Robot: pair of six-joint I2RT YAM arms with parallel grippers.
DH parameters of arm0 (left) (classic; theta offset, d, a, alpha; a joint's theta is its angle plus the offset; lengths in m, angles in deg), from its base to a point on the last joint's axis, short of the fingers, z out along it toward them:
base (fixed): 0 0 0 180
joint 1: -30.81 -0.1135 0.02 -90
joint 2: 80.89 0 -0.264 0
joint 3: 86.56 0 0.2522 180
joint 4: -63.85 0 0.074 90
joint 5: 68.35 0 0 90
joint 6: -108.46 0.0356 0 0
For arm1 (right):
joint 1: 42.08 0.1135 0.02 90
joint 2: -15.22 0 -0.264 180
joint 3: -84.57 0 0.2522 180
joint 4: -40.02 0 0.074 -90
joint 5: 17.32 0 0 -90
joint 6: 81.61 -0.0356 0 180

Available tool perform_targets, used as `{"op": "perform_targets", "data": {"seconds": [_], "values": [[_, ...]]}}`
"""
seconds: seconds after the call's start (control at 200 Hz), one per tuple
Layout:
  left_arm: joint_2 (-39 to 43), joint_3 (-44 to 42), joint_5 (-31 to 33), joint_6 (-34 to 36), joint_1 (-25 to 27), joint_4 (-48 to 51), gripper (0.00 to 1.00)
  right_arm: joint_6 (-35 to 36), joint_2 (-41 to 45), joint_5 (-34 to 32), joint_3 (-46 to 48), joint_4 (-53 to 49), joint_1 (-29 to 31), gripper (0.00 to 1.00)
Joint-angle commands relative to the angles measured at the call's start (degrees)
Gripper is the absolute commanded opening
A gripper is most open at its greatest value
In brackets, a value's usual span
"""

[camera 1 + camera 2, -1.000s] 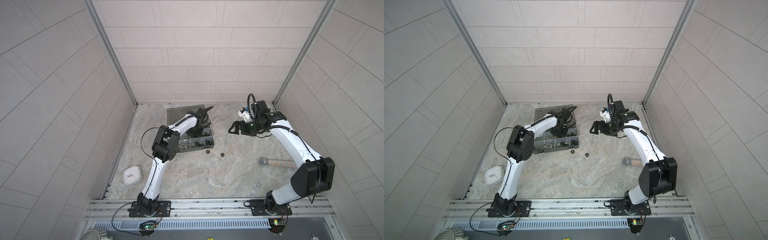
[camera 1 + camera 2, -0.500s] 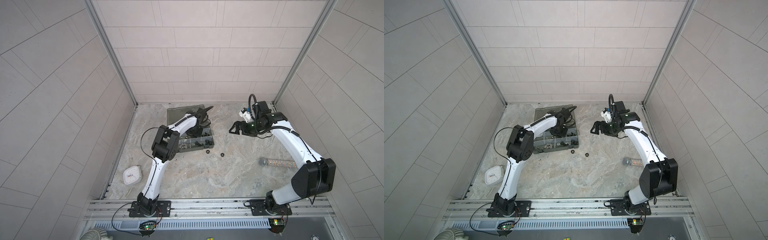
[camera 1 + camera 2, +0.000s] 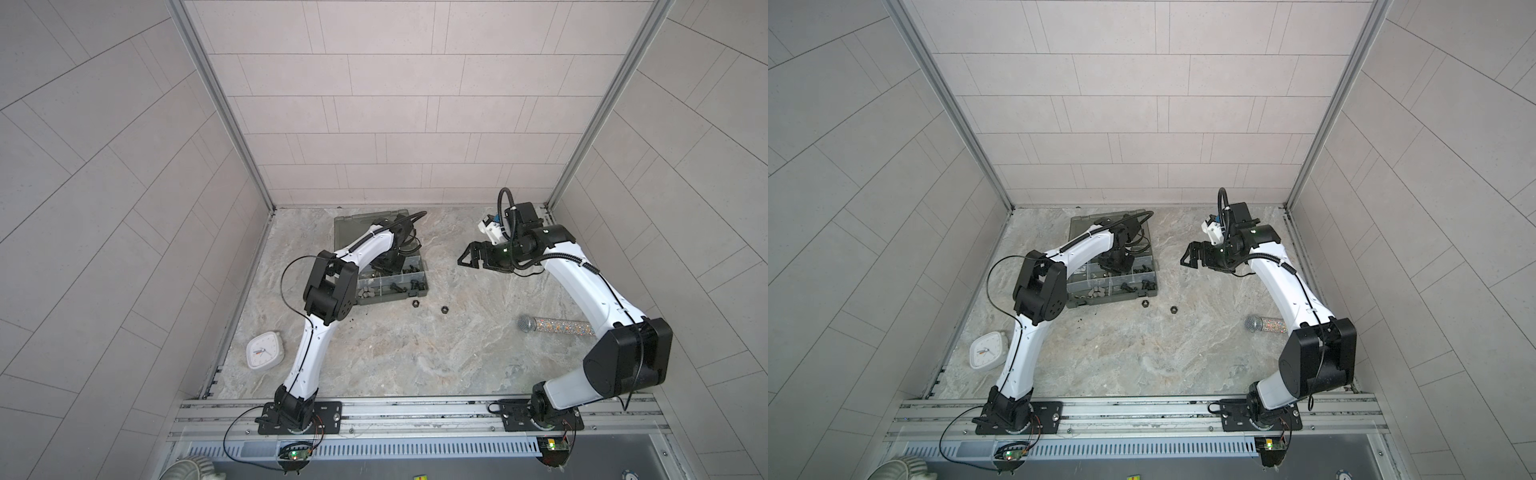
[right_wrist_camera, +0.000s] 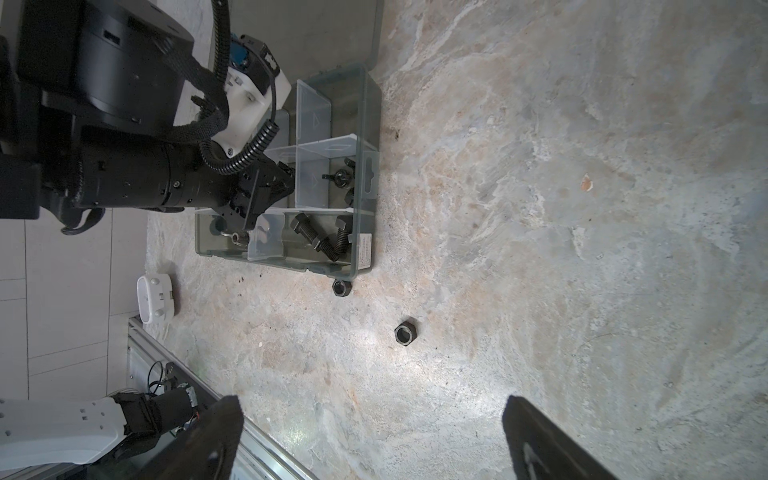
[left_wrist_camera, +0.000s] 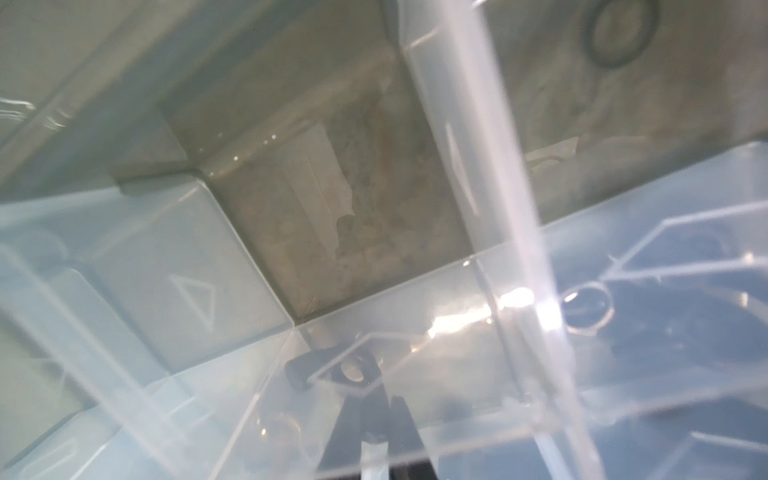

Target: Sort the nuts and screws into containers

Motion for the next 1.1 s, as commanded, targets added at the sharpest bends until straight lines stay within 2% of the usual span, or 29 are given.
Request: {"op": "perform_targets", "data": {"seconds": [0.0,0.345,0.59,1.096], "values": [[1.2,2.4,0.0,0.9,-0.2,6.0,0.1,-0.3,2.0,0.3,0.5,-0.2,-0.1,0.99],[1.3,6.8,-1.1,1.2,0.9,8.0,0.09,-0.9,2.8,0.3,1.2,0.3,-0.1,0.99],[-0.1,12.9,-2.0,1.1,2.3,10.2,0.09,-1.2,3.5,0.1,1.7,0.7,-0.1,0.99],[-3.2,19.1,-4.3,0.4,7.9,10.9,0.1,0.4,6.3,-0.7,3.9,-0.3,-0.3,0.99]]}}
